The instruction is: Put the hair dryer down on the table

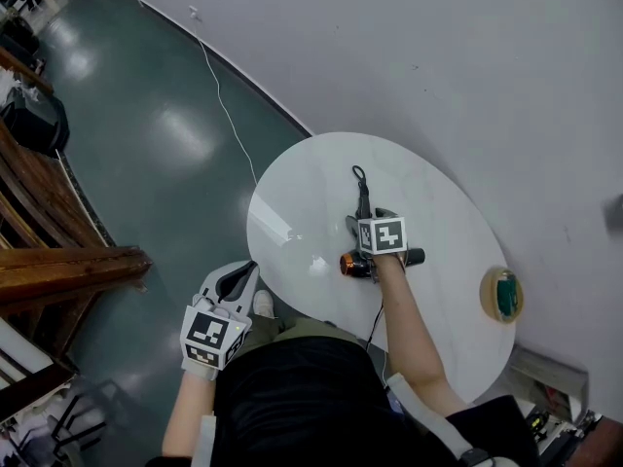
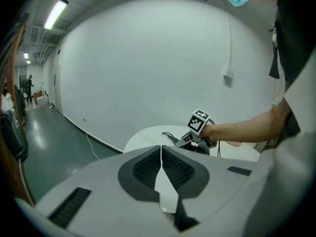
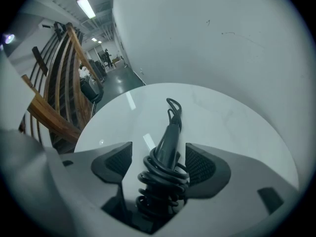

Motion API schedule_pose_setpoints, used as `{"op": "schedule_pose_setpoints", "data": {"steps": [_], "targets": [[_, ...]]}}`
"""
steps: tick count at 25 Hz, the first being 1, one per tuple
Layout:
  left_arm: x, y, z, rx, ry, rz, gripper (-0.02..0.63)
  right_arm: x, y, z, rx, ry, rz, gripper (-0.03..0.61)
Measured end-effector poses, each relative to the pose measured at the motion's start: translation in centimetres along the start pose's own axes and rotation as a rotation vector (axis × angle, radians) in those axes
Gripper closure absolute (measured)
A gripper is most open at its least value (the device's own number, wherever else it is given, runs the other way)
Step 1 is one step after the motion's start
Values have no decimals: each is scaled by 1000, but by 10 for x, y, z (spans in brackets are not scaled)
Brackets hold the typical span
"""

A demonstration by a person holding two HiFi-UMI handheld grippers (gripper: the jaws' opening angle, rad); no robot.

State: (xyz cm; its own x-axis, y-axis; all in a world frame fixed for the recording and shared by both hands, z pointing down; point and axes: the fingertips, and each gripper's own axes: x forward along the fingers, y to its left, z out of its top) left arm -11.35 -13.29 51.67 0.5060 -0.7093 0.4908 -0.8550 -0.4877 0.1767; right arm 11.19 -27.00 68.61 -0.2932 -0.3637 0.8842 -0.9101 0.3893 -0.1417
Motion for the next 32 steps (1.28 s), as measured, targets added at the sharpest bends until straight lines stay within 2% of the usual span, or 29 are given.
{"op": "schedule_pose_setpoints", "data": {"steps": [8,13,15,18,26,32], "targets": [[-1,-5,5,18,-21,-38,598,-37,8,21,2,-159,4,253],[-5,-8,11,37,-45,-65,598,-72,25,27,23,-260,38,259],[-5,-10,15,44,-54,-76,598,-90,31,29,10,-311,34,289],[-5,-16,22,58,-69,-102,598,-122,36,31,7,-398,13,370],[-1,-40,41,92,-114,-195,598,-205,49,17,94,-582,15,493],[2,-57,53,127,-142,-265,598,-255,62,-3,123,-675,-15,525]]}}
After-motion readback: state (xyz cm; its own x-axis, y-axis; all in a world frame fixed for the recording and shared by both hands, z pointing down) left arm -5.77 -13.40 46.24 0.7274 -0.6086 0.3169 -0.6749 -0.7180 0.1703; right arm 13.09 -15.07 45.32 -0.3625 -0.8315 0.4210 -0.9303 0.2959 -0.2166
